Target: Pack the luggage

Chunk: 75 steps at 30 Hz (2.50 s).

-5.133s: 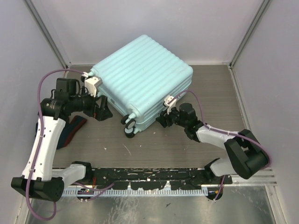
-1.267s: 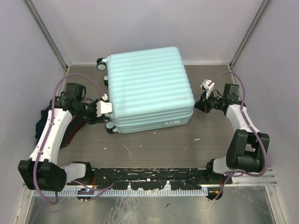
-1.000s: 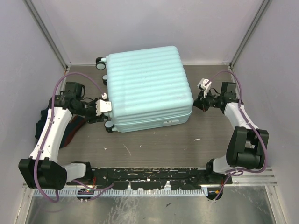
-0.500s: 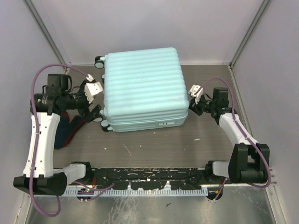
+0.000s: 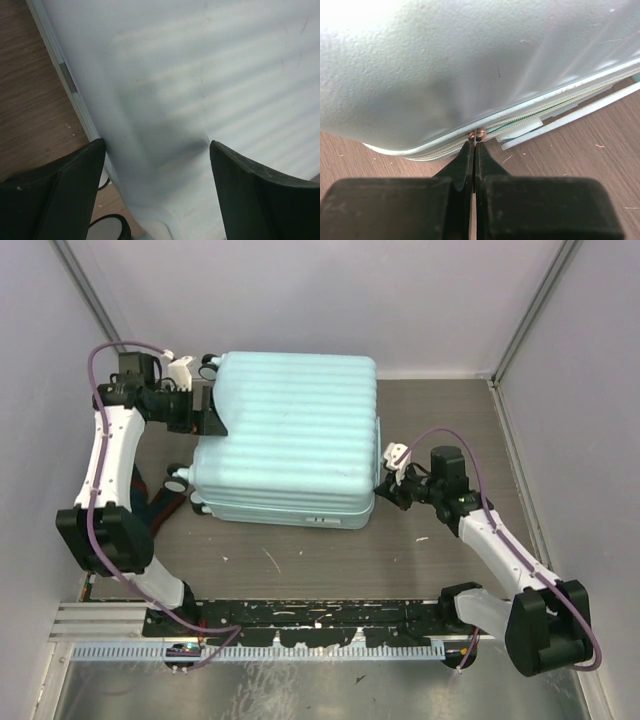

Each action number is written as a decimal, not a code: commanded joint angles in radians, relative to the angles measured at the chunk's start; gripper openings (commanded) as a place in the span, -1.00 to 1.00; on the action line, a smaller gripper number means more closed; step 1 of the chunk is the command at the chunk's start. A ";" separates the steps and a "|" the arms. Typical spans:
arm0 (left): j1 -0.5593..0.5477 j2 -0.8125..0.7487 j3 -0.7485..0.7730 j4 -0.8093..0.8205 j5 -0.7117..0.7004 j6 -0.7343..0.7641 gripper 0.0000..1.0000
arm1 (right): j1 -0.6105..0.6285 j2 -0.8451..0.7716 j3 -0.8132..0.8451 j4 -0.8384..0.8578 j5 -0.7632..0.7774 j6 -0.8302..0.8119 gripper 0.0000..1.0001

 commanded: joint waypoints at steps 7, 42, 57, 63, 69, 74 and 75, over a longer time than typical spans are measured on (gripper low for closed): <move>-0.191 0.196 0.050 0.066 0.272 -0.076 0.20 | 0.155 -0.179 -0.095 0.156 0.071 0.197 -0.99; -0.805 -0.437 -0.479 0.516 -0.451 0.265 0.96 | 0.568 0.176 0.084 0.536 0.655 0.496 -0.99; -0.872 -0.476 -0.699 0.501 -0.674 0.540 0.51 | 0.452 0.132 0.055 0.489 0.706 0.428 -0.99; -0.860 -0.481 -0.740 0.477 -0.686 0.548 0.45 | 0.324 0.108 0.046 0.446 0.624 0.362 -0.99; -0.835 -0.466 -0.737 0.474 -0.679 0.562 0.41 | 0.183 0.060 0.045 0.368 0.495 0.257 -0.99; -0.826 -0.457 -0.730 0.465 -0.667 0.560 0.40 | 0.074 0.055 0.049 0.315 0.404 0.183 -0.99; -0.826 -0.453 -0.728 0.464 -0.666 0.562 0.40 | 0.058 0.059 0.049 0.305 0.391 0.172 -0.99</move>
